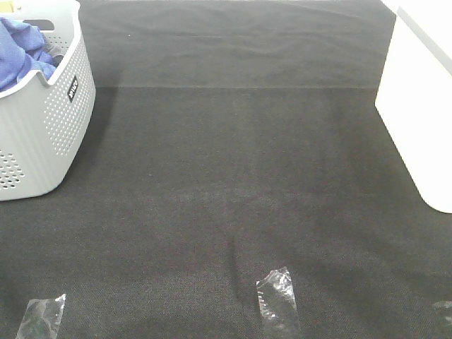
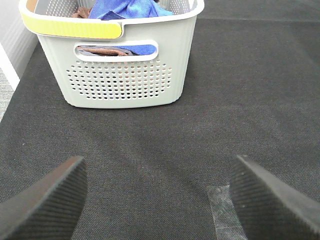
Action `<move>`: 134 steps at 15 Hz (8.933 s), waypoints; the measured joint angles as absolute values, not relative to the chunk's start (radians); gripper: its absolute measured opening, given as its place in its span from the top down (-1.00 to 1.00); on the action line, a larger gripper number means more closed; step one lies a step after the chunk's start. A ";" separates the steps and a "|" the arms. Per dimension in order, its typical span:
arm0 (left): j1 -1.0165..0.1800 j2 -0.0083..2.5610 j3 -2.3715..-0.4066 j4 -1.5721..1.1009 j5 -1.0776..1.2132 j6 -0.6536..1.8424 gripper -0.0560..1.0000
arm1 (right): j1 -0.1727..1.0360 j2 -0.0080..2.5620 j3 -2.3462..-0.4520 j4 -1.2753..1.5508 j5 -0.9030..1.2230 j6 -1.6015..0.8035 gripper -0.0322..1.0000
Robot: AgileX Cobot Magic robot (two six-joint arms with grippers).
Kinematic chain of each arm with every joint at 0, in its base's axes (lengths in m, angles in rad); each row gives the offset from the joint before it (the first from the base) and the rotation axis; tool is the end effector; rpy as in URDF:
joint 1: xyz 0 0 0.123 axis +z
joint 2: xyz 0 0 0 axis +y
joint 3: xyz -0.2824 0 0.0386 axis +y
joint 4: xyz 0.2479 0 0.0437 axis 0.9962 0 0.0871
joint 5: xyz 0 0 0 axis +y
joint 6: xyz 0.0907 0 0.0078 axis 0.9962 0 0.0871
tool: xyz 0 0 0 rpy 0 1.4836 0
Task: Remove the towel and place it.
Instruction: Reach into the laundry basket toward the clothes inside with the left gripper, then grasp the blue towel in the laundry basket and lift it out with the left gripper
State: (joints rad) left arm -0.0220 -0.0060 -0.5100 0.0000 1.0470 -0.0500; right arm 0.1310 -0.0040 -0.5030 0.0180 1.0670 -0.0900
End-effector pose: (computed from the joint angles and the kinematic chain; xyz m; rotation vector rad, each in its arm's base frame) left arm -0.0064 0.0001 0.2810 -0.0282 2.0147 -0.0458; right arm -0.0062 0.0006 0.2775 -0.2263 2.0312 0.0472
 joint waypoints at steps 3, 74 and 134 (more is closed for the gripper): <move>-0.022 -0.006 -0.510 0.000 1.047 -0.050 -0.53 | 0.131 -0.004 -0.503 0.018 1.067 -0.090 -0.54; 0.037 1.801 -1.699 0.399 0.996 0.943 -0.91 | 0.131 -0.004 -0.503 0.018 1.067 -0.090 -0.54; -0.361 1.633 -1.917 0.509 1.024 0.794 0.89 | 0.131 -0.004 -0.503 0.018 1.067 -0.090 -0.54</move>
State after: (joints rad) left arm -0.3610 1.6330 -1.9170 0.5090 1.0240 0.7940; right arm 0.1310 -0.0040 -0.5030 0.0180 1.0670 -0.0900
